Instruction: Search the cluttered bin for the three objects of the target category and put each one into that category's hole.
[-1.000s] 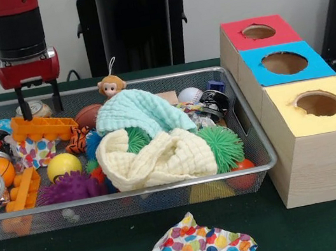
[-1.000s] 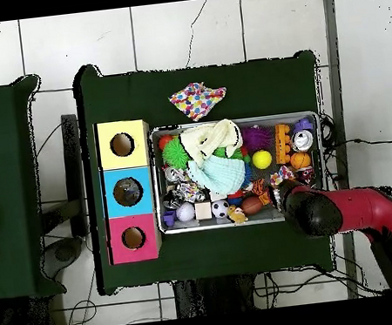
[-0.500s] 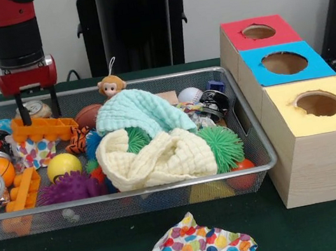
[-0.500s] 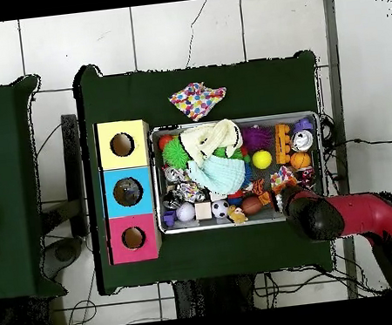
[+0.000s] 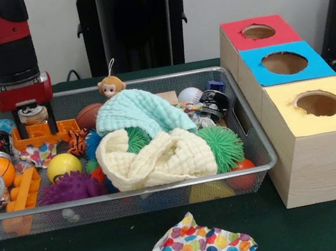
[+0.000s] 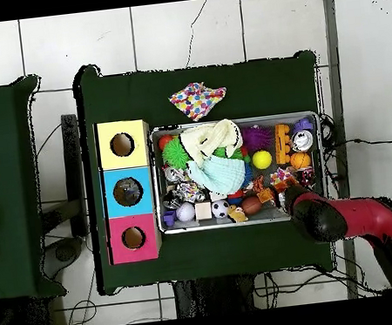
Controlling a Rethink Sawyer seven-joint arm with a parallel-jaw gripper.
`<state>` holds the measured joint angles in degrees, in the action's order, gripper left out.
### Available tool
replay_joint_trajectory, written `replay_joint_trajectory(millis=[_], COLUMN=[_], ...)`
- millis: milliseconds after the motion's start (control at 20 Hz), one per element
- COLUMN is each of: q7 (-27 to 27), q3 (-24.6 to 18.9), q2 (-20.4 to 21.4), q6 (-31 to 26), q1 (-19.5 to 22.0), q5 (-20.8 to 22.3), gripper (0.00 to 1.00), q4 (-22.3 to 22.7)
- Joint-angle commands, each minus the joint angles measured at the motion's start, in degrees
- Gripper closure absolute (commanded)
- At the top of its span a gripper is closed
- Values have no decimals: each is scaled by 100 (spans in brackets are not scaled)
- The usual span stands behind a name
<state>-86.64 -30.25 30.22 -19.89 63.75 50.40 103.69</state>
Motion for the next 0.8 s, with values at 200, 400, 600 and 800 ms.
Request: replay_joint_trajectory(millis=[200,400,600,800], q7=[982,1068,1034,969], q3=[-217,-270,-363,-438], q2=[-800,-813,-873,-1009], q6=[-95,-202,-172,-134], q1=[409,454,486,521], q5=[475,492,493,469], gripper=[0,100,100,100], q4=[-437,-377,-403,-499])
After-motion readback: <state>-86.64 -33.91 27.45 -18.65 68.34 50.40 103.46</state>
